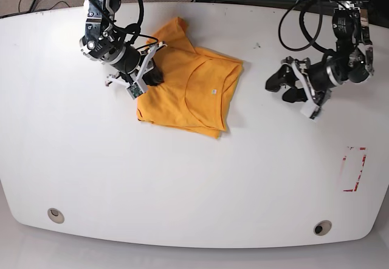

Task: Layout the t-shirt on the table in an organized manner, then fold the t-shirt properly
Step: 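Grasp the folded shirt's edge with the left gripper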

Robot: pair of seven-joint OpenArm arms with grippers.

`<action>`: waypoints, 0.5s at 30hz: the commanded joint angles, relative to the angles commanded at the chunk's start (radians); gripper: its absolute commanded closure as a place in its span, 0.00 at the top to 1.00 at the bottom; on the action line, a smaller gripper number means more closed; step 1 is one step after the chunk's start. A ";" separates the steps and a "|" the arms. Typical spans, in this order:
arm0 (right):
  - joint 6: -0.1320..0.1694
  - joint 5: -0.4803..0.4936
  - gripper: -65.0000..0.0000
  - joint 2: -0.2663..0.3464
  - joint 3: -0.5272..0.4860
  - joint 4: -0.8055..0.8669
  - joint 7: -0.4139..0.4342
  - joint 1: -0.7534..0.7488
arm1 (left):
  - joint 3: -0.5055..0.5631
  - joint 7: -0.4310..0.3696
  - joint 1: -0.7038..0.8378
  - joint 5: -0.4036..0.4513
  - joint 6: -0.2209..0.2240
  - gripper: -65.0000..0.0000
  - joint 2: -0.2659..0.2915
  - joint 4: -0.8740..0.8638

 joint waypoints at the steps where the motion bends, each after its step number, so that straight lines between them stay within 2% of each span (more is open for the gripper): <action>1: 0.000 0.000 0.12 0.000 0.000 0.018 -0.012 0.014 | 0.021 0.000 0.000 0.011 0.000 0.56 0.018 0.012; 7: 0.000 -0.002 0.12 0.015 0.002 0.020 -0.061 0.115 | 0.137 0.000 0.005 0.083 0.000 0.56 0.107 0.029; 12: 0.000 0.000 0.12 0.026 0.000 -0.115 -0.055 0.222 | 0.207 0.000 0.006 0.210 0.002 0.56 0.181 0.025; 15: 0.000 0.000 0.12 0.041 0.000 -0.233 -0.015 0.278 | 0.233 0.000 0.008 0.284 0.002 0.56 0.209 0.023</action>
